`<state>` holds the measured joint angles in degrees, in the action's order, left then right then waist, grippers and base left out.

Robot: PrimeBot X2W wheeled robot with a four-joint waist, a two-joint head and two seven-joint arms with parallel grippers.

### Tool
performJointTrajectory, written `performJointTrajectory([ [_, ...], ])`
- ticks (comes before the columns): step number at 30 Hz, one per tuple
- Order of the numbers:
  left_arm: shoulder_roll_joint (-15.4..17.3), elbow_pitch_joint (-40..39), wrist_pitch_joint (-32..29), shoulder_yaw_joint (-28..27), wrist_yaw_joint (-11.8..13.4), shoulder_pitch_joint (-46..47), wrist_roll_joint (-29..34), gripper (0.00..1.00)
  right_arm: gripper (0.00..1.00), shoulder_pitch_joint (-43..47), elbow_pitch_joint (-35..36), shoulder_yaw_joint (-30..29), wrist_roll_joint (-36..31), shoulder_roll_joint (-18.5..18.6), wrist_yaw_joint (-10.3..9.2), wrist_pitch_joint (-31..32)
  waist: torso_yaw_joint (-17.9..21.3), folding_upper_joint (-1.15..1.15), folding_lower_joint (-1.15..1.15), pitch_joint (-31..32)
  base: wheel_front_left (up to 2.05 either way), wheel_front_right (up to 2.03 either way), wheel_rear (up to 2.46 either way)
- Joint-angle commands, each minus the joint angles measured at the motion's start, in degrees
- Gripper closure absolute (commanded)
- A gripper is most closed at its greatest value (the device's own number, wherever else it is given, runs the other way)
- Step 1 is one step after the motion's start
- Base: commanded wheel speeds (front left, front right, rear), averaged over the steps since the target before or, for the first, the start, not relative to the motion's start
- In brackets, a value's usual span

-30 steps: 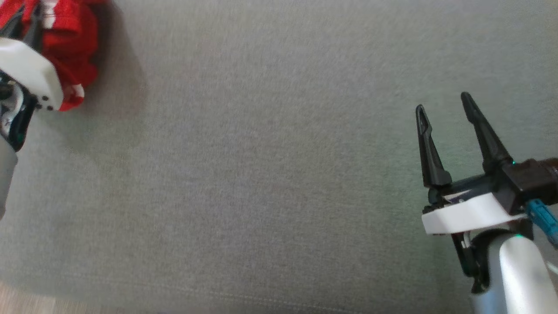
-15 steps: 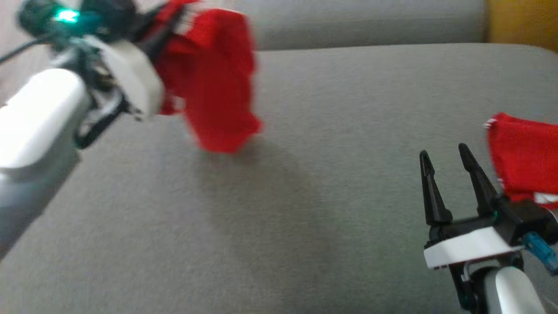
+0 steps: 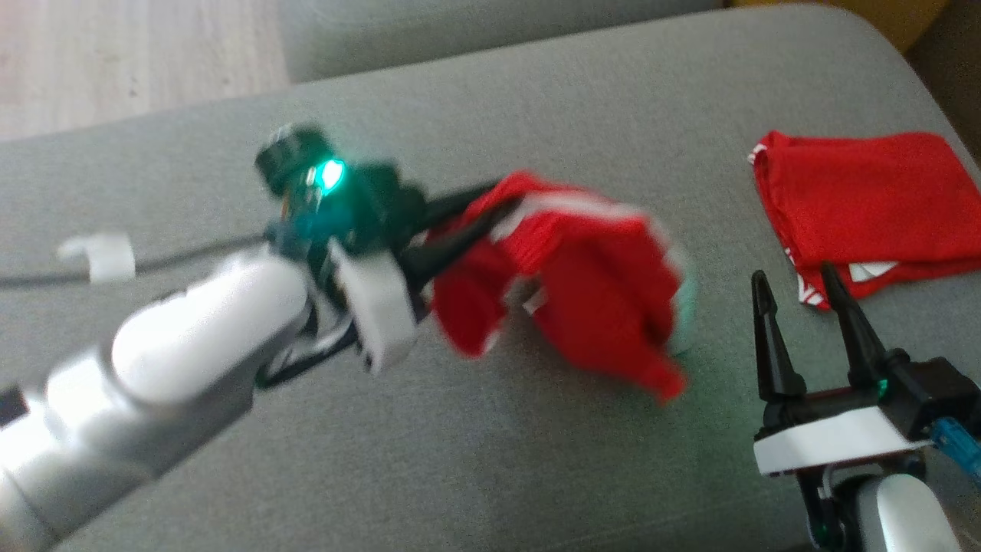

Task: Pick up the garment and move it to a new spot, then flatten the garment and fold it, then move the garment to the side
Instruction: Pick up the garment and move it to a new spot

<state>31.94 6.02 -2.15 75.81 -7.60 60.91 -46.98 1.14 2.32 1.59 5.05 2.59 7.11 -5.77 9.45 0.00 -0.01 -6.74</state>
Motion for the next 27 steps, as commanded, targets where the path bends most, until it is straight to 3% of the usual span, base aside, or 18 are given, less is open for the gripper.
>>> performJointTrajectory([
  [1, 2.37, -0.29, 0.09, -2.55, 0.11, -0.89, 1.55, 1.0, 0.0, -2.93, 1.44, 1.44, 0.24, 0.29, 0.37, -0.91, 1.54, 0.0, 0.01, -1.92, 0.0, 0.0, 0.0],
  [6, 4.71, -1.8, -4.35, -2.48, 0.11, -11.59, 7.69, 1.0, 0.0, -3.93, 0.32, 1.56, 0.28, 0.29, 0.37, -1.55, 2.09, 0.0, 0.01, -3.44, 0.0, 0.0, 0.0],
  [11, 7.2, 0.85, -3.64, -2.47, 0.11, -16.04, 8.1, 1.0, 0.0, -4.15, -0.93, 1.28, 0.27, 0.29, 0.37, -1.94, 1.11, 0.0, 0.01, -3.33, 0.0, 0.0, 0.0],
  [12, 7.27, 1.88, -2.87, -2.47, 0.11, -16.35, 8.02, 0.93, 0.0, -4.15, -1.17, 1.21, 0.26, 0.29, 0.37, -1.96, 0.75, 0.0, 0.01, -3.15, 0.0, 0.0, 0.0],
  [13, 7.27, 1.88, -2.87, -2.47, 0.11, -16.35, 8.02, 0.93, 0.0, -4.15, -1.17, 1.21, 0.26, 0.29, 0.37, -1.96, 0.75, 0.0, 0.01, -3.15, 0.0, 0.0, 0.0],
  [14, 7.17, 3.22, -1.5, -2.47, 0.11, -16.47, 7.16, 0.66, 0.0, -4.14, -1.38, 1.11, 0.27, 0.29, 0.37, -1.97, 0.32, 0.0, 0.01, -2.92, 0.0, 0.0, 0.0],
  [15, 7.03, 4.81, -0.14, -2.47, 0.11, -16.42, 6.23, 0.0, 0.0, -4.13, -1.57, 1.06, 0.24, 0.29, 0.37, -1.98, -0.09, 0.0, 0.01, -2.63, 0.0, 0.0, 0.0],
  [27, 3.47, 22.58, 11.81, -5.81, 0.95, -16.62, -3.12, 0.0, 0.0, -2.09, -2.71, 0.83, -0.18, 0.29, 0.37, -1.39, -5.04, 0.0, 0.01, 4.11, 0.0, 0.0, 0.0],
])
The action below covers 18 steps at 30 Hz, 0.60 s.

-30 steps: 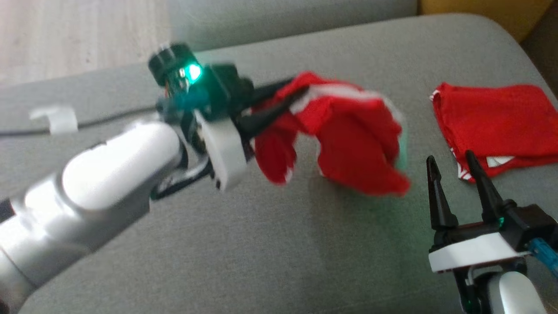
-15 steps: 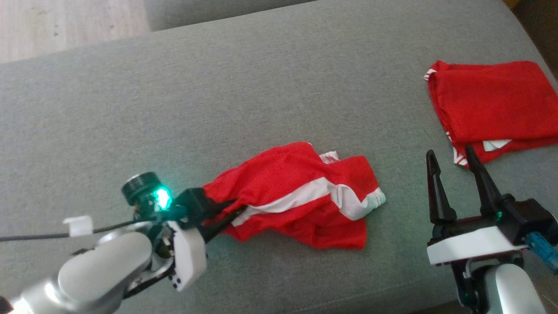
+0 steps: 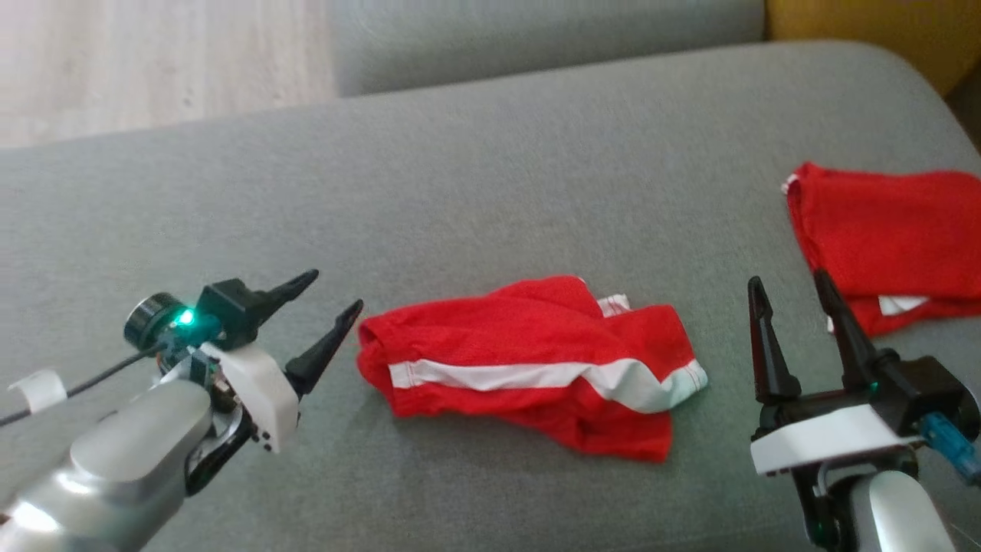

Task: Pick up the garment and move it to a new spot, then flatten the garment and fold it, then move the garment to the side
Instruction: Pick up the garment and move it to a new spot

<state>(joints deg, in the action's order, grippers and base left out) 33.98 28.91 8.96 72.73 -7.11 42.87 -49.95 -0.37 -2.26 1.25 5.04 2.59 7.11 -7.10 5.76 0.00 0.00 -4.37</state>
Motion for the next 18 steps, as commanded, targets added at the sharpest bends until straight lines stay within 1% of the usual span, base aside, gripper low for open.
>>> performJointTrajectory([
  [1, 1.15, 0.57, 1.15, -3.06, 1.06, 0.98, -0.55, 0.0, 0.0, -0.27, 1.84, 1.18, -0.17, 0.29, 0.37, 0.05, -1.77, 0.0, 0.0, 2.52, 0.0, 0.0, 0.0],
  [5, 0.0, 2.39, 3.16, -5.83, 4.54, -1.17, -3.28, 0.0, 0.0, 1.0, 1.9, 0.8, -0.13, 0.29, 0.37, 0.46, -3.6, 0.0, 0.0, 5.18, 0.0, 0.0, 0.0],
  [9, -1.19, 0.82, 4.82, -9.62, 8.98, -4.1, -6.37, 0.0, 0.0, 2.25, 1.88, 0.18, 0.08, 0.29, 0.37, 0.54, -5.66, 0.0, 0.0, 7.12, 0.0, 0.0, 0.0],
  [14, -1.84, -5.13, 5.88, -14.79, 14.79, -10.36, -8.67, 0.0, 0.0, 3.81, 1.66, -0.19, 0.38, 0.29, 0.37, 0.37, -7.66, 0.0, 0.0, 8.86, 0.0, 0.0, 0.0],
  [18, -2.42, -11.81, 6.0, -19.94, 18.74, -16.92, -7.34, 0.0, 0.0, 4.93, 1.52, 0.2, 0.44, 0.29, 0.37, 0.2, -8.68, 0.0, 0.0, 9.44, 0.0, 0.0, 0.0],
])
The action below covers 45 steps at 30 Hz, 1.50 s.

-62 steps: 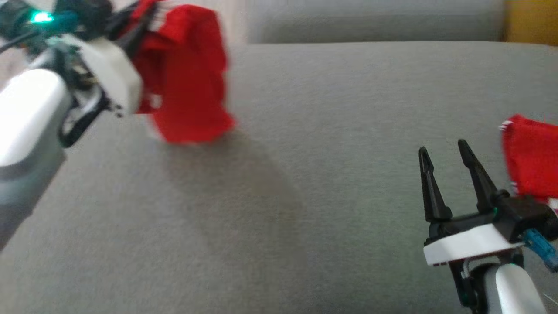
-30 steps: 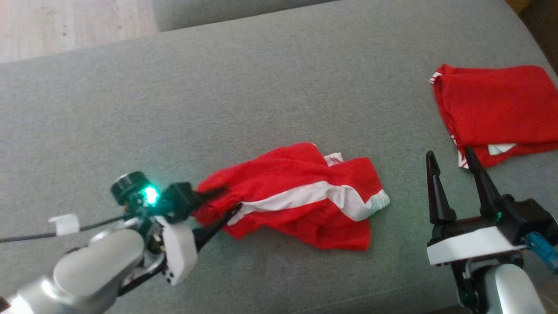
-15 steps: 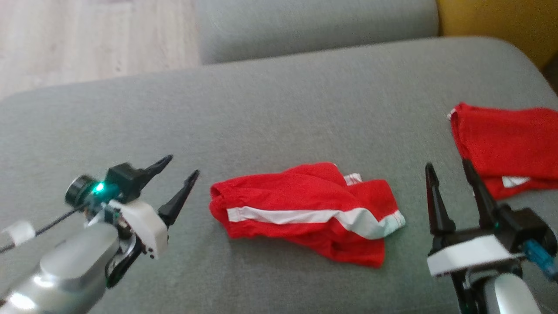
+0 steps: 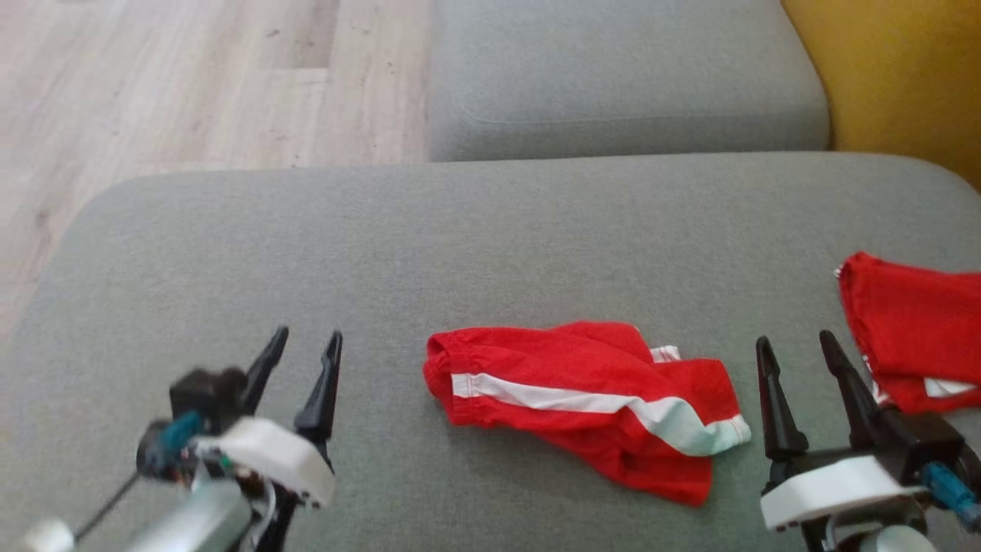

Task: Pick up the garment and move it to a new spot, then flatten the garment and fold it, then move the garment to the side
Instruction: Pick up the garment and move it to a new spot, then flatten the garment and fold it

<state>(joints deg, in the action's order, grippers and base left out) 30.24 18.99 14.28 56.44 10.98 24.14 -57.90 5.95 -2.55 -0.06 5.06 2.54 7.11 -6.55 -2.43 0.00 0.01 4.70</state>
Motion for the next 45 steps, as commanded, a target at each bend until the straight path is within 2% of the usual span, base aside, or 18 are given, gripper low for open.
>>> performJointTrajectory([
  [1, 1.08, -3.52, 0.69, -5.35, 1.6, -0.07, 1.19, 0.0, 0.0, -1.05, 1.8, 1.47, 0.36, 0.33, 0.37, -0.44, -0.67, 0.0, -0.01, 0.45, 0.0, 0.0, 0.0],
  [5, -0.21, -9.12, 0.71, -11.67, 5.17, -8.02, 4.23, 0.0, 0.0, 0.31, 1.53, 1.33, 0.38, 0.33, 0.37, -0.55, -1.03, 0.0, -0.01, 0.6, 0.0, 0.0, 0.0],
  [8, -1.11, -11.61, 0.71, -15.26, 6.86, -13.12, 7.21, 0.0, 0.0, 1.11, 1.2, 1.43, 0.69, 0.33, 0.37, -0.71, -0.94, 0.0, -0.01, 0.63, 0.0, 0.0, 0.0],
  [11, -1.95, -13.17, 0.71, -17.87, 7.43, -17.43, 9.55, 0.0, 0.0, 1.59, 0.62, 1.49, 1.07, 0.33, 0.37, -0.97, -0.73, 0.0, -0.01, 0.71, 0.0, 0.0, 0.0],
  [22, -3.81, -13.53, 0.72, -21.66, 6.46, -24.25, 14.44, 0.0, 0.0, 1.5, -3.75, 1.63, 1.39, 0.33, 0.37, -2.23, -0.15, 0.0, -0.01, 0.48, 0.0, 0.0, 0.0],
  [45, -4.9, -12.58, 0.72, -21.88, 5.71, -24.58, 15.95, 0.0, 0.0, -0.26, -6.23, 1.17, 0.86, 0.33, 0.37, -3.16, -0.16, 0.0, -0.01, -0.49, 0.0, 0.0, 0.0],
])
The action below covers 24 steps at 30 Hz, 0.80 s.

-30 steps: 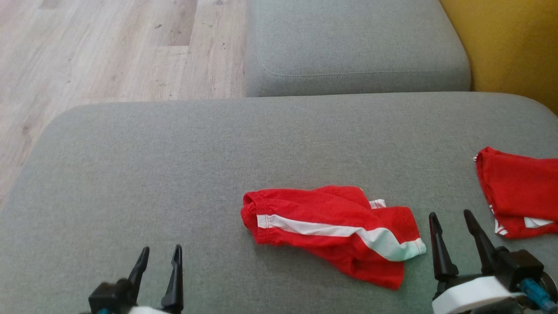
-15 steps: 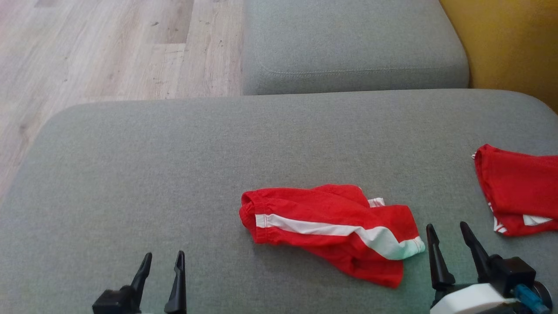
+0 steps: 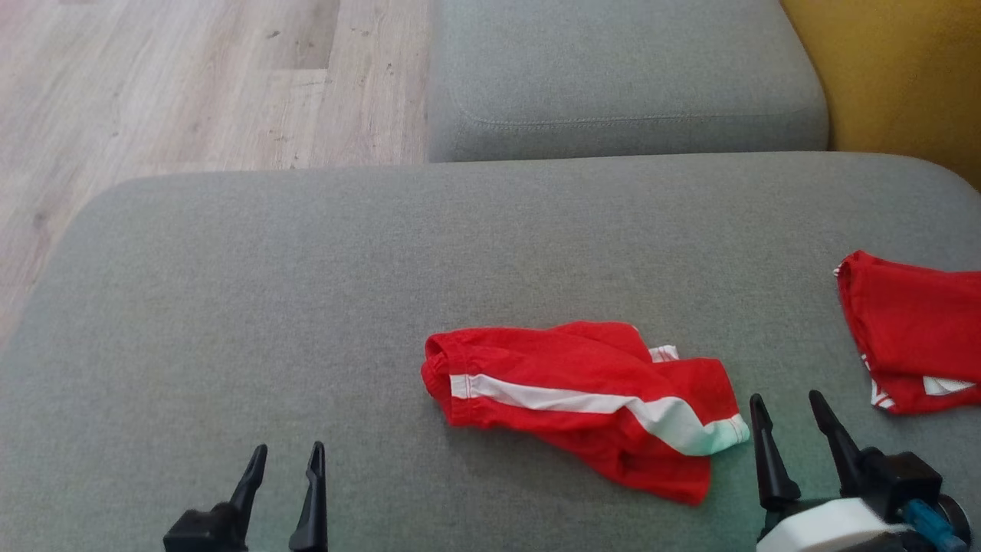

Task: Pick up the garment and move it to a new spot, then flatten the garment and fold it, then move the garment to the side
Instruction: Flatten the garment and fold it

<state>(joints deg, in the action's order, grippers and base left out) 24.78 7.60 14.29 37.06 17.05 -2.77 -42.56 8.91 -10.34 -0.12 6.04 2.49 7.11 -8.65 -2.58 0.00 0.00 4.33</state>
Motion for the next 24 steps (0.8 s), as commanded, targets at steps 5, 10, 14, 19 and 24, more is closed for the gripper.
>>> performJointTrajectory([
  [5, 0.46, -1.8, 0.4, -1.98, -0.1, 2.95, 1.14, 0.0, 0.0, -3.62, 1.76, 1.27, -0.09, 0.39, 0.37, -1.11, 0.11, 0.0, 0.0, -1.1, 0.0, 0.0, 0.0],
  [10, -0.32, -2.68, -1.33, -0.33, -0.37, 5.14, 2.09, 0.0, 0.0, -4.15, 1.91, 1.14, -0.25, 0.39, 0.37, -1.13, 0.26, 0.0, 0.0, -2.09, 0.0, 0.0, 0.0],
  [14, -2.58, -3.02, -4.09, 2.8, -1.66, 8.84, 3.29, 0.0, 0.0, -5.09, 2.16, 1.36, -0.54, 0.39, 0.37, -0.94, 0.96, 0.0, 0.0, -3.17, 0.0, 0.0, 0.0],
  [19, -6.61, -1.23, -8.28, 5.85, -3.58, 13.01, 2.52, 0.0, 0.0, -6.28, 2.47, 1.72, -0.83, 0.39, 0.37, -0.58, 2.72, 0.0, 0.0, -4.76, 0.0, 0.0, 0.0],
  [24, -8.64, 1.88, -11.43, 6.92, -4.96, 16.21, 1.39, 0.0, 0.0, -7.64, 2.83, 2.23, -1.16, 0.39, 0.37, -0.55, 5.11, 0.0, 0.0, -7.16, 0.0, 0.0, 0.0],
])
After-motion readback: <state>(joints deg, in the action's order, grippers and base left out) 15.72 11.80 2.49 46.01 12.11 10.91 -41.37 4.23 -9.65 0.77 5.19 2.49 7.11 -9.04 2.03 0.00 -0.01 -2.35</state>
